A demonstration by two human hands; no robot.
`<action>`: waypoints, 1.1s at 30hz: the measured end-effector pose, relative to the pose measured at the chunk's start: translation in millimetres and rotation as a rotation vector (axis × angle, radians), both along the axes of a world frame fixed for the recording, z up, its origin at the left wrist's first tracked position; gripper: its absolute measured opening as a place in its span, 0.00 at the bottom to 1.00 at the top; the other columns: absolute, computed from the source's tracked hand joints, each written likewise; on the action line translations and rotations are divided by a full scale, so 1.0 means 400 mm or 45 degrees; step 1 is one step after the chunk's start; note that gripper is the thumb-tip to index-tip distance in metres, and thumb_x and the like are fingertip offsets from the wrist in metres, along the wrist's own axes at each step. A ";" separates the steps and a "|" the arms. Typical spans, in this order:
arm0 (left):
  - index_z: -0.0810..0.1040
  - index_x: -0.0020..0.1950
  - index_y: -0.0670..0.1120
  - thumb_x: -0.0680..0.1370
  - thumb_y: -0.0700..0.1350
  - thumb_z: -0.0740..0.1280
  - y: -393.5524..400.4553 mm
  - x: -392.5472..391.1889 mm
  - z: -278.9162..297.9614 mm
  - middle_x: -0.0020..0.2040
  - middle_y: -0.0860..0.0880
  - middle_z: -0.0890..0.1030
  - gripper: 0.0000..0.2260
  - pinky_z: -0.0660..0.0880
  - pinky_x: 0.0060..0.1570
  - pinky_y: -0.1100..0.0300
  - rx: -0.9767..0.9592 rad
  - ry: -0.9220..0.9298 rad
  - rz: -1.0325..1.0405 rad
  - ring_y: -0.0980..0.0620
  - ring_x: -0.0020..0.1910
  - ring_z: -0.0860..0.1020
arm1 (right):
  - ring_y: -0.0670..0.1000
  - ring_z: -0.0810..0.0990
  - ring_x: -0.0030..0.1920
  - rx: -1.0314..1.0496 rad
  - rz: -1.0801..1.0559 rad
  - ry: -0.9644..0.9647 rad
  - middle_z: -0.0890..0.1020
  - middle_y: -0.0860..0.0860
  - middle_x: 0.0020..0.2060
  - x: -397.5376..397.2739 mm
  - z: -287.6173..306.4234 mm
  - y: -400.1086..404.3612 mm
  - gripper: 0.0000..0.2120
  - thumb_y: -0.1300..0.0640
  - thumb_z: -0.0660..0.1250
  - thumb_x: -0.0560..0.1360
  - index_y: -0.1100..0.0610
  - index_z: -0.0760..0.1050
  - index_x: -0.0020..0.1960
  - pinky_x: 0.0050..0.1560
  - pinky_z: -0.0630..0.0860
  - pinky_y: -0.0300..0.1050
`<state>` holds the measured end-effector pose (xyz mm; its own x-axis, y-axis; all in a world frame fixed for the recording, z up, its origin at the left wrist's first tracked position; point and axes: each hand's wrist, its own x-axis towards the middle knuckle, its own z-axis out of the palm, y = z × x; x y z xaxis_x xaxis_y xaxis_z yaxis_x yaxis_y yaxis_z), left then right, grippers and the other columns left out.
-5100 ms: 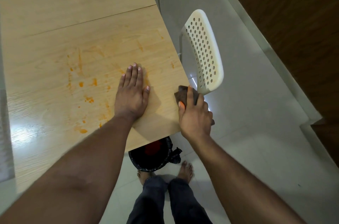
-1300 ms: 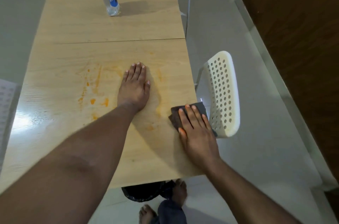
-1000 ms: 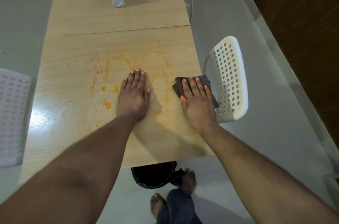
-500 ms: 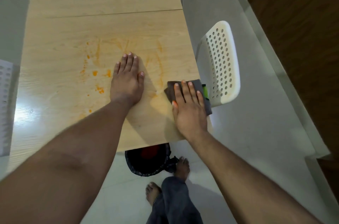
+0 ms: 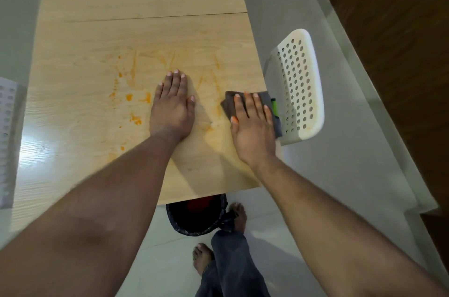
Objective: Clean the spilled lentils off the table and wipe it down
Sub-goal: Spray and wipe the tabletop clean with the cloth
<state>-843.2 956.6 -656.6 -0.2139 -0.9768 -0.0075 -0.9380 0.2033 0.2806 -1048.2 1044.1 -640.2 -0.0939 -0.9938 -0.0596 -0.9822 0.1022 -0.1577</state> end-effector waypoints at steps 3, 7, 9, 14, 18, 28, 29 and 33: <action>0.51 0.86 0.43 0.87 0.54 0.48 -0.006 0.001 0.003 0.87 0.46 0.50 0.29 0.45 0.84 0.49 0.018 0.011 0.009 0.48 0.86 0.46 | 0.53 0.47 0.85 0.027 0.098 -0.017 0.53 0.53 0.85 0.049 -0.001 -0.018 0.29 0.47 0.46 0.87 0.52 0.50 0.86 0.83 0.50 0.58; 0.51 0.86 0.43 0.84 0.55 0.46 -0.047 0.004 0.015 0.87 0.45 0.50 0.32 0.45 0.83 0.49 0.060 0.019 -0.013 0.47 0.86 0.46 | 0.53 0.48 0.85 0.076 0.316 0.000 0.53 0.52 0.85 0.003 0.007 0.093 0.29 0.46 0.47 0.86 0.51 0.52 0.86 0.83 0.54 0.58; 0.50 0.87 0.43 0.86 0.54 0.48 -0.099 0.008 0.019 0.87 0.45 0.49 0.30 0.45 0.83 0.50 0.061 0.031 -0.034 0.47 0.86 0.46 | 0.50 0.45 0.85 0.124 0.346 -0.002 0.50 0.50 0.86 -0.038 0.007 0.093 0.29 0.45 0.46 0.87 0.50 0.49 0.86 0.83 0.51 0.56; 0.49 0.87 0.43 0.88 0.53 0.51 -0.238 0.016 0.016 0.87 0.45 0.49 0.29 0.45 0.84 0.50 0.038 -0.001 0.005 0.48 0.86 0.45 | 0.52 0.51 0.85 0.006 0.178 0.039 0.57 0.52 0.84 -0.066 0.001 -0.118 0.28 0.47 0.49 0.87 0.52 0.55 0.85 0.82 0.54 0.57; 0.51 0.86 0.43 0.87 0.55 0.48 -0.249 0.015 -0.002 0.87 0.46 0.50 0.30 0.46 0.84 0.49 -0.017 -0.028 0.044 0.49 0.86 0.46 | 0.53 0.51 0.85 -0.042 0.122 0.002 0.57 0.52 0.85 -0.012 0.007 -0.351 0.28 0.47 0.49 0.87 0.51 0.54 0.85 0.83 0.51 0.56; 0.53 0.86 0.43 0.86 0.56 0.50 -0.255 0.015 0.000 0.86 0.46 0.52 0.30 0.46 0.84 0.50 -0.035 0.031 0.068 0.51 0.86 0.47 | 0.50 0.46 0.85 0.082 0.457 0.023 0.51 0.50 0.86 -0.069 0.023 -0.288 0.28 0.47 0.48 0.88 0.50 0.50 0.86 0.83 0.51 0.56; 0.54 0.86 0.43 0.86 0.55 0.50 -0.255 0.014 -0.001 0.86 0.46 0.52 0.30 0.47 0.84 0.50 -0.036 0.031 0.069 0.51 0.86 0.47 | 0.50 0.46 0.85 0.073 0.405 0.023 0.52 0.50 0.85 -0.075 0.025 -0.315 0.28 0.47 0.48 0.88 0.50 0.50 0.86 0.83 0.51 0.56; 0.52 0.86 0.44 0.86 0.56 0.50 -0.263 0.015 -0.006 0.87 0.47 0.50 0.30 0.45 0.84 0.50 -0.021 0.023 0.084 0.52 0.86 0.45 | 0.53 0.51 0.85 -0.018 0.201 0.005 0.57 0.52 0.85 -0.047 0.026 -0.530 0.28 0.47 0.48 0.87 0.52 0.54 0.85 0.83 0.53 0.58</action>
<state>-837.1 851.4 -659.1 -0.1492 -0.9887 0.0120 -0.9443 0.1461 0.2948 -1067.2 832.0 -629.7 0.0631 -0.9970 -0.0451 -0.9865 -0.0554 -0.1538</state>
